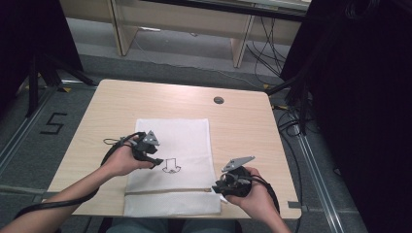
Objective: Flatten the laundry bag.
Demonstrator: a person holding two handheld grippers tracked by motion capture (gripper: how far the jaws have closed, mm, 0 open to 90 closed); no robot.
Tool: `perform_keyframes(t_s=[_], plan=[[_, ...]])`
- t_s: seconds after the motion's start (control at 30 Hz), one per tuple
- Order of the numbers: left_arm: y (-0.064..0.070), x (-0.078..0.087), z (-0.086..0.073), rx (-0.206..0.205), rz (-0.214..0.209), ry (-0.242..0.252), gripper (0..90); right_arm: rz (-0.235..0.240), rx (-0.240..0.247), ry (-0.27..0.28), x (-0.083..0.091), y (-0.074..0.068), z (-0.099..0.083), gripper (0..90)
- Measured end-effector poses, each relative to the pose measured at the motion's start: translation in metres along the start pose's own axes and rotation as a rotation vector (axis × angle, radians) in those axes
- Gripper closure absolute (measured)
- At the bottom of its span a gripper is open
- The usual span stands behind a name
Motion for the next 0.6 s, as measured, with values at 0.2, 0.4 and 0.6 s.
perform_keyframes(t_s=[0.2, 0.4, 0.6], plan=[[0.021, 0.026, -0.037, -0.064, -0.110, -0.065, 79.3, -0.028, -0.022, -0.053, -0.027, 0.018, 0.016, 90.0], [0.037, 0.017, -0.056, -0.031, -0.159, -0.110, 81.7, -0.055, -0.042, -0.076, -0.046, 0.030, 0.025, 90.0], [0.038, 0.006, -0.055, -0.054, -0.150, -0.143, 84.9, -0.079, -0.042, -0.134, -0.063, 0.036, 0.021, 90.0]])
Point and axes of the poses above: each handheld gripper's, and its own axes: x roughly backward along the jaws, z roughly out of its top, y roughly to its right, the point moved 1 cm from there along -x, roughly forward along the jaws, and after that the axes turned 1 degree about y, right-handed, at the moved point
